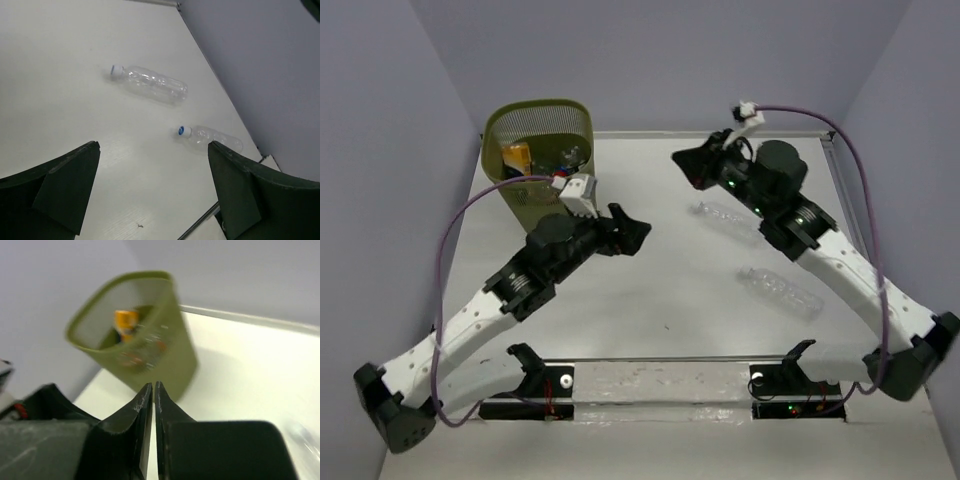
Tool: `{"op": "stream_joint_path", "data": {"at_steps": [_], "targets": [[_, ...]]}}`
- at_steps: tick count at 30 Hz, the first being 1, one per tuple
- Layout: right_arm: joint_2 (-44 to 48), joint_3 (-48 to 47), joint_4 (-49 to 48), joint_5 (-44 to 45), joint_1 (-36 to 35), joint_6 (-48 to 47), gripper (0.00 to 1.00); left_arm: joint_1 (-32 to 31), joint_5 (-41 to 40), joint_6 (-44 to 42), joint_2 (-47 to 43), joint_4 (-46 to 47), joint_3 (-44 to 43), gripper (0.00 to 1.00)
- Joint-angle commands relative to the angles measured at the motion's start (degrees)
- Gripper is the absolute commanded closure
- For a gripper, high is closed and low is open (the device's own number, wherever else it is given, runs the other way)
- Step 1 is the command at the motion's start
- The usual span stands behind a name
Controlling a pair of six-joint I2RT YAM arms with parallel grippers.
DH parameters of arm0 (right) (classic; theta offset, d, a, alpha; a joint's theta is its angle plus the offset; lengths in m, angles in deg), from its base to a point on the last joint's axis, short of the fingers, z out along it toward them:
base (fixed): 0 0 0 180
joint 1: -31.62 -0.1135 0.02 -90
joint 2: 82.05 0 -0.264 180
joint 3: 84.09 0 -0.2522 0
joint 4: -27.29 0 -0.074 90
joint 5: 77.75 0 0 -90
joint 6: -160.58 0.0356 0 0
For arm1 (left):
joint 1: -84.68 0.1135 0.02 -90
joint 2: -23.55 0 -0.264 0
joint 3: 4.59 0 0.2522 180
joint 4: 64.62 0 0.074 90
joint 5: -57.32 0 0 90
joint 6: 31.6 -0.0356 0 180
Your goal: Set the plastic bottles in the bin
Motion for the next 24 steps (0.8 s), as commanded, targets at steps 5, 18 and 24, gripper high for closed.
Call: {"op": "stream_joint_path", "data": {"at_steps": [5, 18, 24], "targets": [[27.09, 32.35, 12.6, 20.44, 7.23, 6.92, 0.98, -11.3, -9.56, 1.8, 23.18, 5.71, -12.15, 0.01], [48.53, 30.53, 31.41, 29.94, 7.76, 7.02, 0.55, -12.97, -16.33, 26.16, 58.24, 12.92, -29.02, 0.01], [51.34, 28.6, 34.23, 28.37, 7.76, 5.17, 0.41, -11.22, -15.46, 31.16, 66.26, 12.92, -36.31, 0.01]]}}
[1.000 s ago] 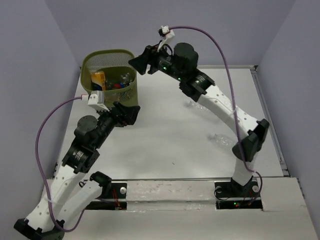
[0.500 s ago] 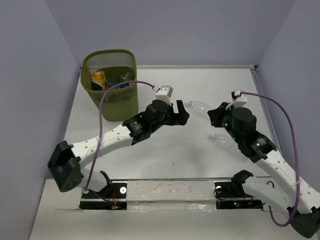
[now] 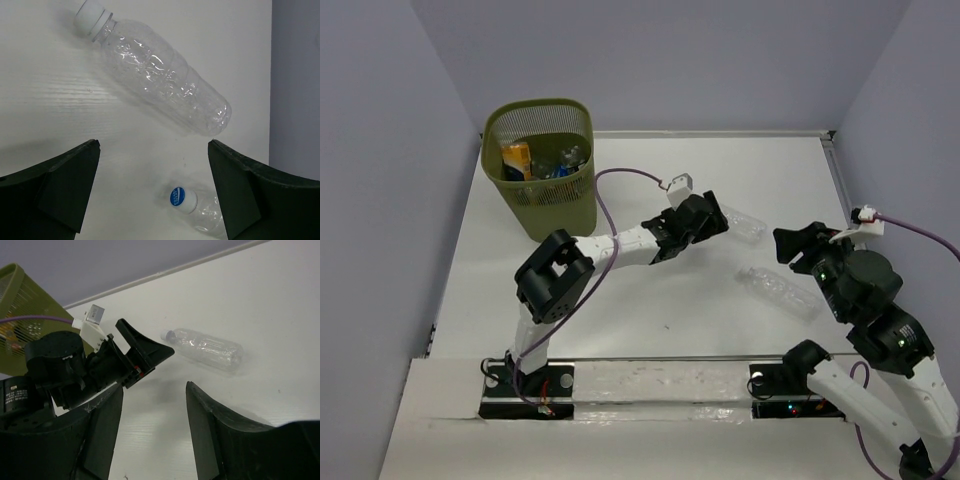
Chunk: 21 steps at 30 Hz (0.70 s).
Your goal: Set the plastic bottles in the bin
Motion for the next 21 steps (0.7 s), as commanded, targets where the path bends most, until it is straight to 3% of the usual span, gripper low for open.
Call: {"op": "stream_joint_path", "data": {"at_steps": [1, 15, 21], "targets": [[0.9, -2.92, 4.27, -1.03, 0.37, -2.43, 0.4, 1.5, -1.73, 6.01, 3.44, 2.82, -6.16, 0.01], [-3.67, -3.72, 4.45, -11.24, 0.37, -6.57, 0.35, 3.17, -1.9, 7.95, 19.19, -4.21, -23.38, 0.01], [-3.94, -4.25, 6.3, -13.7, 0.37, -6.13, 0.27, 4.58, -1.03, 5.85, 26.65, -4.74, -30.76, 0.03]]}}
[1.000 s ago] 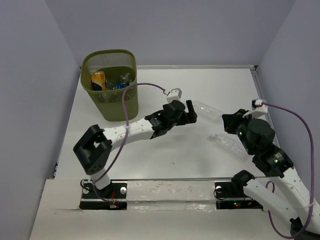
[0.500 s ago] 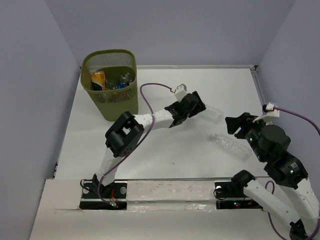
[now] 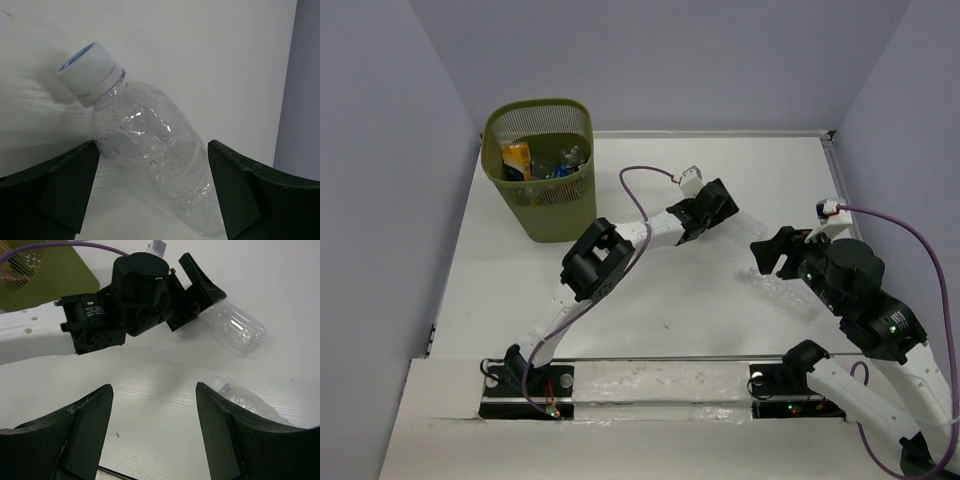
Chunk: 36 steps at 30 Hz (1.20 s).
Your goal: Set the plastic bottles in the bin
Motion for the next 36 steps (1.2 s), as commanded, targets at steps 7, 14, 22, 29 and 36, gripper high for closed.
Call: {"op": "stream_joint_path", "data": {"at_steps": [7, 14, 22, 29, 36], "targets": [[0.28, -2.71, 1.86, -0.93, 0.37, -1.58, 0.27, 1.96, -0.87, -8.23, 3.9, 1.31, -6.28, 0.51], [-0.07, -2.1, 4.68, 5.31, 0.37, -0.97, 0.21, 3.02, -4.46, -15.97, -9.86, 12.19, 11.11, 0.76], [-7.62, -3.5, 7.57, 7.95, 0.37, 2.36, 0.18, 2.84, -6.32, -22.57, -37.1, 17.66, 35.37, 0.77], [-20.79, -10.43, 16.7, 4.62, 0.98, 3.07, 0.17, 1.96, -3.52, -24.33, -61.38, 16.87, 54.01, 0.77], [-39.34, -20.09, 32.18, -4.5, 2.04, 0.18, 0.16, 0.91, 1.58, -27.67, -83.1, 3.62, 60.26, 0.76]]}}
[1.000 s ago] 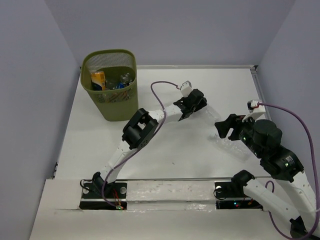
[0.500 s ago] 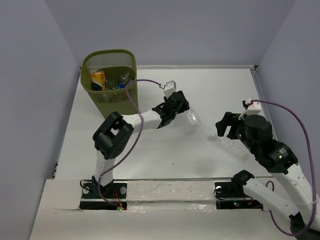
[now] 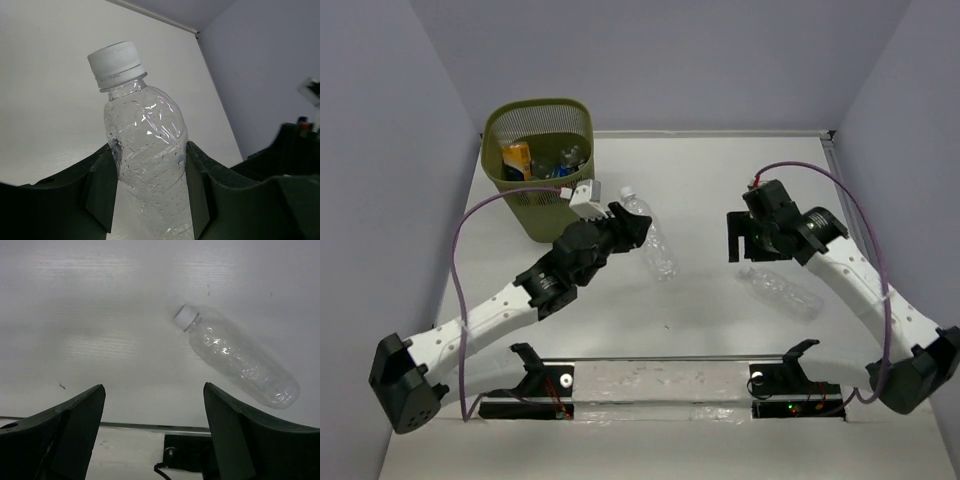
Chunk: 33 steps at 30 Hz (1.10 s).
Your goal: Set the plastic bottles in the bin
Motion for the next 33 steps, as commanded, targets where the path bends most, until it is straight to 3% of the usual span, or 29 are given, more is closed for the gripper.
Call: {"op": "stream_joint_path", "data": {"at_steps": [1, 3, 8, 13, 20, 29, 33], "targets": [[-8.79, -6.45, 12.86, -6.56, 0.6, -2.34, 0.17, -0.53, 4.06, -3.61, -13.05, -7.55, 1.51, 0.76], [-13.53, -8.82, 18.75, -1.24, 1.12, 0.28, 0.15, -0.53, 8.17, -2.91, -16.94, -9.74, 2.47, 0.76], [-18.39, -6.57, 21.68, -4.61, 4.64, -1.19, 0.07, -0.53, 12.94, -5.18, -26.88, -14.5, 2.04, 0.76], [-23.83, -1.19, 23.77, -4.46, 5.78, -0.06, 0.02, -0.62, 12.24, -8.96, -33.38, -20.12, 1.51, 0.75], [-34.97, -7.51, 24.92, -1.92, 7.61, -0.15, 0.0, -5.36, 8.82, -10.98, -38.74, -21.79, 1.6, 0.75], [-45.37, -13.57, 24.92, 5.56, 12.37, 3.28, 0.0, -5.72, 5.82, -11.6, -42.8, -23.29, 1.95, 0.75], [-48.97, -15.43, 24.92, 4.61, 14.31, 2.84, 0.0, -5.81, 5.83, -11.6, -42.62, -23.46, 2.04, 0.75]]}}
